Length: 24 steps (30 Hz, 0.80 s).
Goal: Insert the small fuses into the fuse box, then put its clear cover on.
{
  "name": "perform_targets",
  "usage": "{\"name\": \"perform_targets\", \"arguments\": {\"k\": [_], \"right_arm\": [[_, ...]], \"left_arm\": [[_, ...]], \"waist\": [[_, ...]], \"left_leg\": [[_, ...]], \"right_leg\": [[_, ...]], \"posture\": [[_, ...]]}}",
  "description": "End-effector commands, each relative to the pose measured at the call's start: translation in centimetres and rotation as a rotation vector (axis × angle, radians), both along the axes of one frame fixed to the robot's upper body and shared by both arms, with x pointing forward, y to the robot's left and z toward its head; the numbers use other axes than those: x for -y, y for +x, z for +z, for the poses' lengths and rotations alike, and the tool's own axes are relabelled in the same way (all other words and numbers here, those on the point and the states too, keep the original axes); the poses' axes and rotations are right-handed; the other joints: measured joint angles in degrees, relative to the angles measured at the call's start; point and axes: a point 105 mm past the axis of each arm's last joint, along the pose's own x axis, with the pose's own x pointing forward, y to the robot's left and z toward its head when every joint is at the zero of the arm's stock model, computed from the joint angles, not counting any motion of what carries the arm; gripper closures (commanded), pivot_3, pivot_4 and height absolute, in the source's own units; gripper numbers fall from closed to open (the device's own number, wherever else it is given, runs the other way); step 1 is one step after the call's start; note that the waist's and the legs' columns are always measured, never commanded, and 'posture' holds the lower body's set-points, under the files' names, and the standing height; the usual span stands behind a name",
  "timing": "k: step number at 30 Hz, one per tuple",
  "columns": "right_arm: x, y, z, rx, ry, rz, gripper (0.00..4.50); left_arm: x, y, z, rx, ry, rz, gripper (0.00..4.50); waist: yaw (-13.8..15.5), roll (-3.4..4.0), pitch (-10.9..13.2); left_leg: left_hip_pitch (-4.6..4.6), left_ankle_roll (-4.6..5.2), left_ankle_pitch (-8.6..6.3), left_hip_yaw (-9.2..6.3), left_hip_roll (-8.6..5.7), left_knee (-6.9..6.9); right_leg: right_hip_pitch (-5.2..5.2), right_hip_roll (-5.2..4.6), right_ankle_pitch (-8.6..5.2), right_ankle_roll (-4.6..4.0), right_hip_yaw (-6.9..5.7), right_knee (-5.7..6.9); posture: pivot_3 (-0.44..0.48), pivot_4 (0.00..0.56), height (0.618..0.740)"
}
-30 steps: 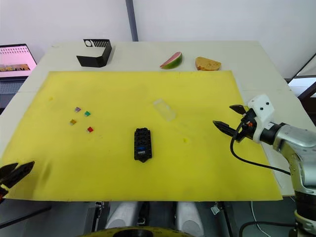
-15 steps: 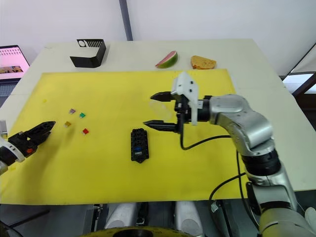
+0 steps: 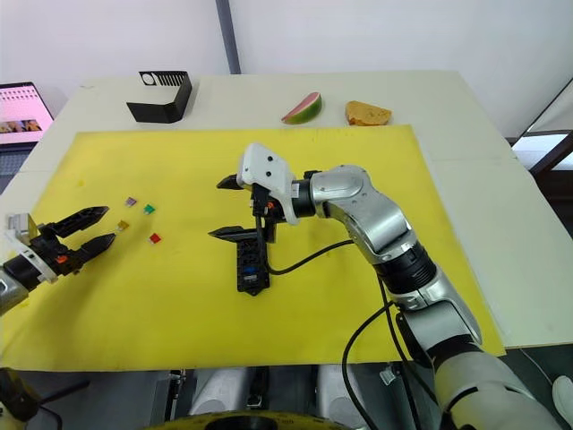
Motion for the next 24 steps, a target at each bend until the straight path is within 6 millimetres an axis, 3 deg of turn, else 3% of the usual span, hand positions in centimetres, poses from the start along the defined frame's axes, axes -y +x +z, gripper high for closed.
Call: {"name": "perform_targets", "arguments": {"k": [1,12,18,24], "right_arm": [[-0.2,-0.1,1.4,0.072,0.018,0.004,0.04],[0.9,0.2,1.1,0.077,0.009,-0.049,0.04],[1.3,0.6,1.4,0.091,0.005,-0.072,0.04],[1.3,0.4,1.6,0.101,-0.003,-0.058,0.04]], "left_arm": [[0.6,0.7,-0.2,-0.008,-0.005,0.002,0.00],[1.9,2.2,0.0,-0.016,0.014,0.039,0.00],[1.4,1.0,0.6,0.017,-0.021,0.043,0.00],[0.8,-0.3,-0.2,0.011,-0.042,0.062,0.00]], "waist": [[0.05,0.00,0.00],[0.33,0.00,-0.02],[-0.04,0.00,-0.02],[-0.25,0.00,-0.02]], "left_leg": [[0.00,0.00,0.00,0.00,0.00,0.00],[0.02,-0.05,0.03,-0.02,-0.03,0.01],[0.01,-0.08,0.04,-0.02,-0.03,0.01],[0.01,-0.09,0.05,-0.02,-0.03,-0.04]], "right_leg": [[0.00,0.00,0.00,0.00,0.00,0.00],[0.03,-0.02,0.01,0.00,0.00,0.01],[0.02,-0.02,0.01,0.00,0.00,0.01],[-0.02,-0.01,0.00,0.00,0.00,0.00]], "posture": [[0.000,0.150,0.740],[0.000,0.150,0.740],[0.000,0.150,0.740],[0.000,0.150,0.740]]}}
